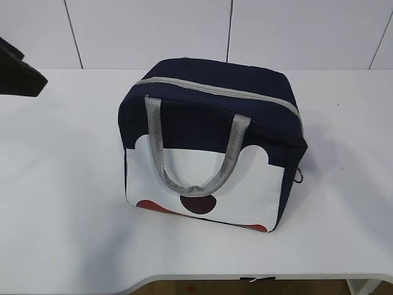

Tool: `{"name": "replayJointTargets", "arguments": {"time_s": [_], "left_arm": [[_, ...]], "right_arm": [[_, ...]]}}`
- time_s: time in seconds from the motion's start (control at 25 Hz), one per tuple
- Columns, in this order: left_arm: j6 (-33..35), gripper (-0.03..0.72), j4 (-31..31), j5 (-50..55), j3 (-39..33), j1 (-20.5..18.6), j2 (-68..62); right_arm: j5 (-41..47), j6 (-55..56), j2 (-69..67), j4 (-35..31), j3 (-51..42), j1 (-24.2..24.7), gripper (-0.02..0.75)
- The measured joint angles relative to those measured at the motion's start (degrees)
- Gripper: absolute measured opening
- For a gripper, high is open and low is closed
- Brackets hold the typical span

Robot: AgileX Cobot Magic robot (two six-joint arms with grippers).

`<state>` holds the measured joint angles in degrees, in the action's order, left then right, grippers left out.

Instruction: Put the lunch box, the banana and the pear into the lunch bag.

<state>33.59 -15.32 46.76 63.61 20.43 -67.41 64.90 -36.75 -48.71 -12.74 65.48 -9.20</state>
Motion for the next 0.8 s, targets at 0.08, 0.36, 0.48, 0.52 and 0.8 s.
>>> {"name": "replayJointTargets", "arguments": {"time_s": [0.08, 0.36, 0.48, 0.52, 0.8], "left_arm": [[-0.1, 0.443, -1.1, -0.1, -1.1, -1.3, 1.5], [-0.1, 0.443, -3.1, -1.1, -10.3, -1.8, 10.8], [-0.7, 0.443, -4.3, -2.6, -14.5, -1.8, 15.1], [-1.2, 0.443, -4.5, -2.9, -15.8, -1.8, 16.5], [-3.9, 0.443, -7.0, -3.6, -23.3, -1.8, 24.5]], "right_arm": [[-0.5, 1.4, 1.2, 0.1, -0.7, -0.1, 0.494], [-2.4, 4.1, 5.4, 0.4, -5.9, -0.1, 0.494], [-3.1, 5.5, 7.4, 0.4, -7.5, -0.1, 0.494], [-3.1, 6.0, 8.2, 0.6, -8.0, -0.1, 0.494], [-3.7, 10.2, 16.1, 2.2, -12.3, -0.1, 0.494]]}}
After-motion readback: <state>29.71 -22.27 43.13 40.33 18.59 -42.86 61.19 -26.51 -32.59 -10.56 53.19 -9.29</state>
